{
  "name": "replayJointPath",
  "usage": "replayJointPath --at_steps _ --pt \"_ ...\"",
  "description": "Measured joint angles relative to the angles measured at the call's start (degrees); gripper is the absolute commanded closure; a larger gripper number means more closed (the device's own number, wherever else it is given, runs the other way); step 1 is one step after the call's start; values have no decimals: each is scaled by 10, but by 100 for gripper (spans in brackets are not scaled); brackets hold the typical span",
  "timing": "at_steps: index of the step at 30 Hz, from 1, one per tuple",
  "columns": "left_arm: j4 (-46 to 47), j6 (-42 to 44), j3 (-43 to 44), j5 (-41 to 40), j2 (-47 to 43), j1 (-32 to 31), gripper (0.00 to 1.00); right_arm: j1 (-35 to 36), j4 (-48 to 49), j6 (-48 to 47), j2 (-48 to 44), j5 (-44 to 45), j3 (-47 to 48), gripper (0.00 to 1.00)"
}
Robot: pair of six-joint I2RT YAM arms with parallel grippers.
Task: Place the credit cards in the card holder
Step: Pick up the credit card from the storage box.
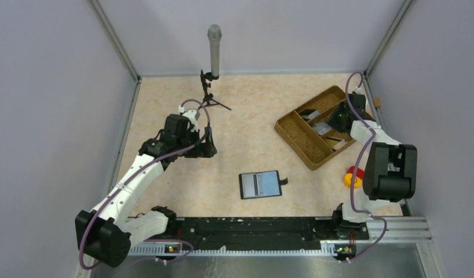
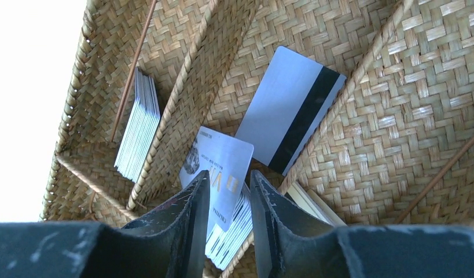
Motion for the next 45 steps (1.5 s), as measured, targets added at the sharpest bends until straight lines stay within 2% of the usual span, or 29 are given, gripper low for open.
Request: replayJointPath --at_steps 5,12,17,26,37,41,45 --pt "0 1 0 2 0 0 1 0 8 0 16 0 8 75" --pt "0 1 0 2 0 2 1 0 17 0 23 0 16 94" --pt "0 1 0 3 0 4 1 0 24 1 23 -1 16 100" --pt "0 8 0 13 0 4 1 0 33 2 -9 -9 16 100" --pt "45 28 -32 113 -75 4 4 8 24 -2 -229 -95 -10 100" --pt "104 25 -50 199 -97 -3 5 50 3 -16 -275 -161 -16 100" --pt "143 16 -64 275 -86 -32 4 142 -19 -37 -286 -268 -31 100"
